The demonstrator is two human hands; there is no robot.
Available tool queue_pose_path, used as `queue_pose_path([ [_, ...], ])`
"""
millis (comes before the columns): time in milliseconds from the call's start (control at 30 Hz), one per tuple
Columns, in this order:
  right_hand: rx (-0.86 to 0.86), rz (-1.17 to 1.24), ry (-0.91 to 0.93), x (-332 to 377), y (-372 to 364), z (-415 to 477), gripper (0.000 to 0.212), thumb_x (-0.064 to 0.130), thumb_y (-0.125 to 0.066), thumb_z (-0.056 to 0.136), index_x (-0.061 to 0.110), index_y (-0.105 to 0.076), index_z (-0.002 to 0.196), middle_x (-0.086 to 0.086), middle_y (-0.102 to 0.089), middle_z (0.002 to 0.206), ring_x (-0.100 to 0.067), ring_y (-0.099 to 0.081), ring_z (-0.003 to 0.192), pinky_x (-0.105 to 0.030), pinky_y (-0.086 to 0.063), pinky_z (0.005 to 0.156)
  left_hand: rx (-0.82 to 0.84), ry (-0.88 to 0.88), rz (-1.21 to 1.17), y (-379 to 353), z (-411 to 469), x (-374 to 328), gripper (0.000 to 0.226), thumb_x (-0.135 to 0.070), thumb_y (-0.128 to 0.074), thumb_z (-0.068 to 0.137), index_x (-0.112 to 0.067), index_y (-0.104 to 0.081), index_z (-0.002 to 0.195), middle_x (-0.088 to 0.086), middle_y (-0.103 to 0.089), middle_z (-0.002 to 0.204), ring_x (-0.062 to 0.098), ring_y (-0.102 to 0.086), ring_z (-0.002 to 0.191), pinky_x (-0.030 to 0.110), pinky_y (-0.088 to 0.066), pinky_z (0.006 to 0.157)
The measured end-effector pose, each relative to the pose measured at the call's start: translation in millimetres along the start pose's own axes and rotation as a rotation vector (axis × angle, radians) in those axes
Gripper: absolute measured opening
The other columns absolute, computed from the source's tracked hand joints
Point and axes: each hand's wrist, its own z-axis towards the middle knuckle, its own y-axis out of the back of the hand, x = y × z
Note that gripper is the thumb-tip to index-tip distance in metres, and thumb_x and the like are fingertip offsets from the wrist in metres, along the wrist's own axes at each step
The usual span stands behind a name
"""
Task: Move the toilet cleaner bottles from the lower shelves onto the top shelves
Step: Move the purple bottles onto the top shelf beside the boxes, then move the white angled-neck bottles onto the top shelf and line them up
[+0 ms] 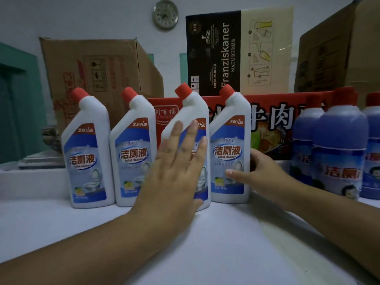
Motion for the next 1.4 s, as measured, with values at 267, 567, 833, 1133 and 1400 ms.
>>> queue_pose_path([
  [267, -0.028, -0.342, 0.043, 14, 8, -5, 0.053, 0.026, -0.08, 0.067, 0.026, -0.048, 0.11, 0.012, -0.057, 0.097, -0.002, -0.055, 0.078, -0.018, -0.049, 0.058, 0.325, 0.03, 0.213, -4, 8, 4, 0.082, -0.034, -0.043, 0.098, -0.021, 0.021, 0.146, 0.009, 0.039, 0.149, 0.028, 0.036, 0.137, 0.04, 0.019, 0.105],
  [567, -0.082, -0.298, 0.02, 1, -5, -4, 0.052, 0.028, -0.073, 0.076, 0.028, -0.052, 0.124, 0.011, -0.058, 0.106, -0.01, -0.057, 0.096, -0.03, -0.054, 0.08, 0.34, 0.066, 0.175, -21, 6, 6, 0.081, -0.027, -0.051, 0.095, -0.024, 0.011, 0.148, 0.008, 0.035, 0.151, 0.031, 0.032, 0.139, 0.045, 0.009, 0.114],
  [833, 0.077, -0.496, -0.018, 5, 3, -12, 0.058, 0.029, -0.072, 0.08, 0.034, -0.042, 0.13, 0.013, -0.057, 0.108, -0.006, -0.058, 0.095, -0.022, -0.051, 0.081, 0.302, 0.034, 0.194, -24, 4, 8, 0.077, -0.032, -0.045, 0.096, -0.023, 0.012, 0.147, 0.011, 0.036, 0.15, 0.033, 0.032, 0.138, 0.049, 0.006, 0.115],
  [1133, 0.148, -0.923, 0.068, 52, 23, -51, 0.042, 0.042, -0.058, 0.088, 0.025, -0.054, 0.126, 0.008, -0.06, 0.117, -0.011, -0.057, 0.099, -0.024, -0.044, 0.081, 0.252, -0.172, -0.153, 37, -2, -11, 0.049, -0.039, -0.051, 0.089, -0.026, -0.042, 0.135, 0.007, -0.029, 0.152, 0.027, -0.02, 0.142, 0.044, -0.018, 0.115],
  [1400, -0.46, -0.036, 0.326, 14, 139, -288, 0.019, 0.013, -0.056, 0.091, 0.015, -0.063, 0.073, 0.005, -0.051, 0.048, -0.013, -0.045, 0.042, -0.022, -0.039, 0.041, 0.331, -0.619, -0.845, 111, -93, -151, 0.023, -0.045, -0.044, 0.09, -0.033, -0.063, 0.096, -0.019, -0.055, 0.075, -0.01, -0.052, 0.067, 0.008, -0.043, 0.065],
])
